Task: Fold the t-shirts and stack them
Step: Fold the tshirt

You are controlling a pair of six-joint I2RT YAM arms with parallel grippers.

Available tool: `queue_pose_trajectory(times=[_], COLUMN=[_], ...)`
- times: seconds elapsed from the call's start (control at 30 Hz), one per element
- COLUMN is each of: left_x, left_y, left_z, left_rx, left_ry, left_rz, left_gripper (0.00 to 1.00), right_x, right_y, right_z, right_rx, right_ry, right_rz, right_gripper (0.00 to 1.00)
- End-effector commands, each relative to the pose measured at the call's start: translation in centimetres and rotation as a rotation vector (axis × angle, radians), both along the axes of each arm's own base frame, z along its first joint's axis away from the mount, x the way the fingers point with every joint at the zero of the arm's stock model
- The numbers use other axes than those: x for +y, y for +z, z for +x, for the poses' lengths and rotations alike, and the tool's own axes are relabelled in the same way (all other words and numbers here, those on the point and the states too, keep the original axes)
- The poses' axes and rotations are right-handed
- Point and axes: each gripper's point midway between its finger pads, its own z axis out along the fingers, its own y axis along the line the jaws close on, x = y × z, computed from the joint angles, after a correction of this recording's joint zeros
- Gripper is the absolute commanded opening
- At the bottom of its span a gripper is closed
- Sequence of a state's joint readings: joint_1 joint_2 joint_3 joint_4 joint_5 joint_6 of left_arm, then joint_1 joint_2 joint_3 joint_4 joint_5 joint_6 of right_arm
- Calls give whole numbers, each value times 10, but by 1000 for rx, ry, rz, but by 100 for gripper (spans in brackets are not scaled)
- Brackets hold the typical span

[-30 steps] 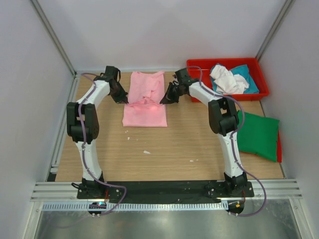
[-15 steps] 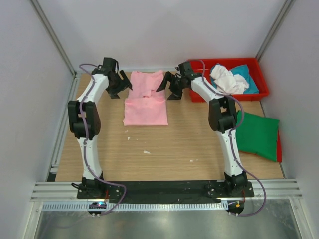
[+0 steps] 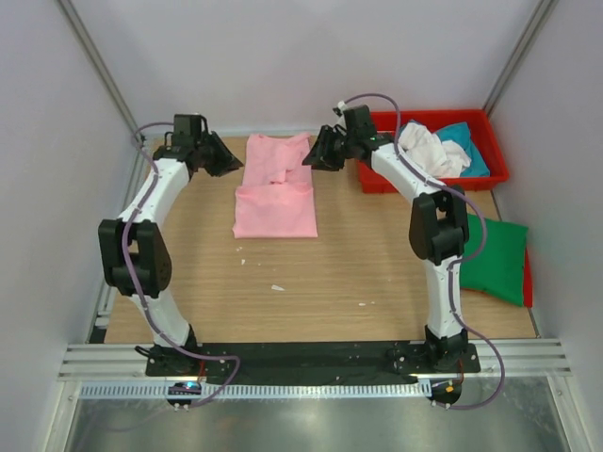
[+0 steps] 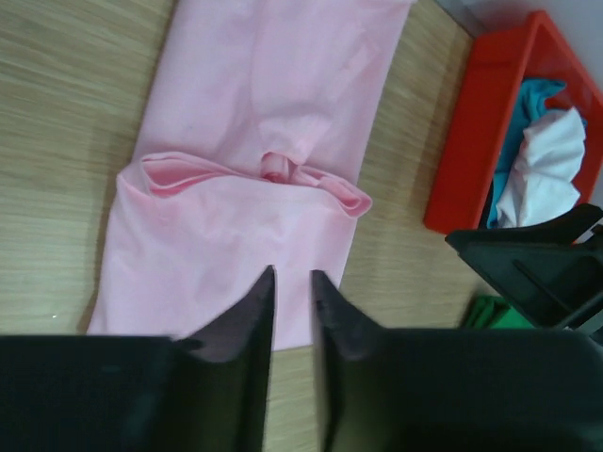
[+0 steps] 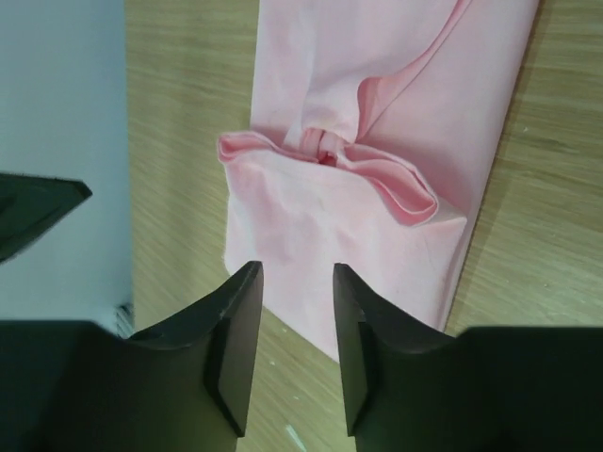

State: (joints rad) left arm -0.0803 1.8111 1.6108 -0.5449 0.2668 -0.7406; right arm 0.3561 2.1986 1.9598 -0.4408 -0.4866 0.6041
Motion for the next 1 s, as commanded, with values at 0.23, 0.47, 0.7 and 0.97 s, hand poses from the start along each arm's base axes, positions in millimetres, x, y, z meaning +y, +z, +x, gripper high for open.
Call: queue_pose_trajectory(times=[0.23, 0.47, 0.7, 0.97], left_x=[-28, -24, -13, 1], left_y=[-60, -106, -134, -151], left_z=[23, 25, 36, 50], left_rx=[10, 92, 115, 123], left_ry=[-23, -3, 18, 71], left_rz=[-93, -56, 18, 94], left_gripper=[0, 0, 0, 0], right_x=[20, 16, 10, 1], right_y=[-31, -76, -100, -116], right_z=[-6, 0, 17, 36], right_rx=[-103, -62, -69, -102], right_ry=[32, 48, 35, -59], right_rz=[-136, -225, -273, -305], right_gripper=[1, 1, 1, 1])
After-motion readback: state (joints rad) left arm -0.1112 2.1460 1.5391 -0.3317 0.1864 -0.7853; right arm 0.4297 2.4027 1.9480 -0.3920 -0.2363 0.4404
